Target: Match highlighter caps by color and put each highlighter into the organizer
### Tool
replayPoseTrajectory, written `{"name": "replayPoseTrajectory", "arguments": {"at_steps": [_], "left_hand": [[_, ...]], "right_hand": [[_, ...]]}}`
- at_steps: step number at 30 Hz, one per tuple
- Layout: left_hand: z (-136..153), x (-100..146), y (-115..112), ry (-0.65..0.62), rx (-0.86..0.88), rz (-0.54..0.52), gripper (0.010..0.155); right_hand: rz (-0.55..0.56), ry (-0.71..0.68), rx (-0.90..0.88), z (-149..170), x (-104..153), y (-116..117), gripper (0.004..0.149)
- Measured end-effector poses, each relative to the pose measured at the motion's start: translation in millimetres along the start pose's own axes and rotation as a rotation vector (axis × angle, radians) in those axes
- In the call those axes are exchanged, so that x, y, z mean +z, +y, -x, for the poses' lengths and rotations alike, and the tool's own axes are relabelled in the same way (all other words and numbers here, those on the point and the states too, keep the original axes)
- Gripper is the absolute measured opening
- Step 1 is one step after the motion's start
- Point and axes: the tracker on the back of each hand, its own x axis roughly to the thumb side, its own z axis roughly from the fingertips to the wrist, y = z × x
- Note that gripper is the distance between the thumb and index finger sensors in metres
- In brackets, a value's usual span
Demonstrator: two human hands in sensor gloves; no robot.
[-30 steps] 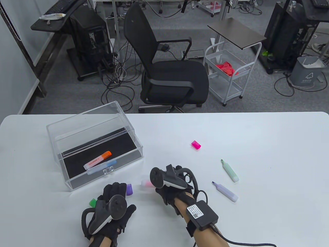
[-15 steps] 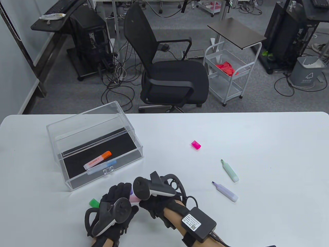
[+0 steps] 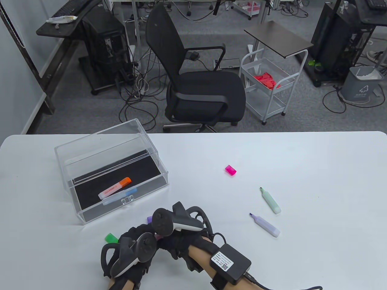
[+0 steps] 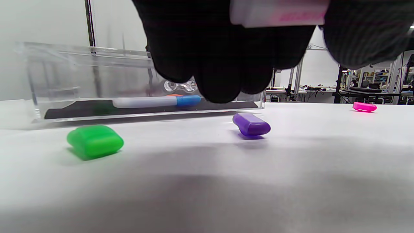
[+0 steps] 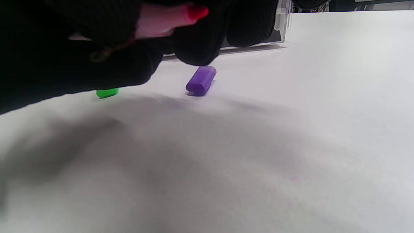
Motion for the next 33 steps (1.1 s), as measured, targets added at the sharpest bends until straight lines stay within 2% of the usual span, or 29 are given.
{"name": "replayPoseTrajectory", "arguments": {"at_steps": [5, 9, 17, 21, 25, 33], "left_hand": [[-1, -2, 1, 0.003, 0.002, 0.02, 0.057], [6, -3, 2, 0.031, 0.02, 0.03, 0.054], [12, -1, 4, 0.07, 0.021, 0.034, 0.054], [16, 0, 5, 0.093, 0.023, 0.028, 0.054], [22, 0, 5, 0.12, 0.03, 0.03, 0.054], [32, -1, 4, 0.162, 0.039, 0.042, 0.054]], "right_hand": [[0.028, 0.0, -0.023, 4, 4, -4, 0.058], [0.086, 0.047, 0.004, 20, 9, -15, 0.066], [0.315, 0.362, -0.016, 100, 12, -50, 0.071], [0.367, 0.503, 0.052, 139, 8, -62, 0.073], [0.385, 0.622, 0.046, 177, 0, -65, 0.074], [0.306, 0.789, 0.025, 240, -28, -51, 0.076]]}}
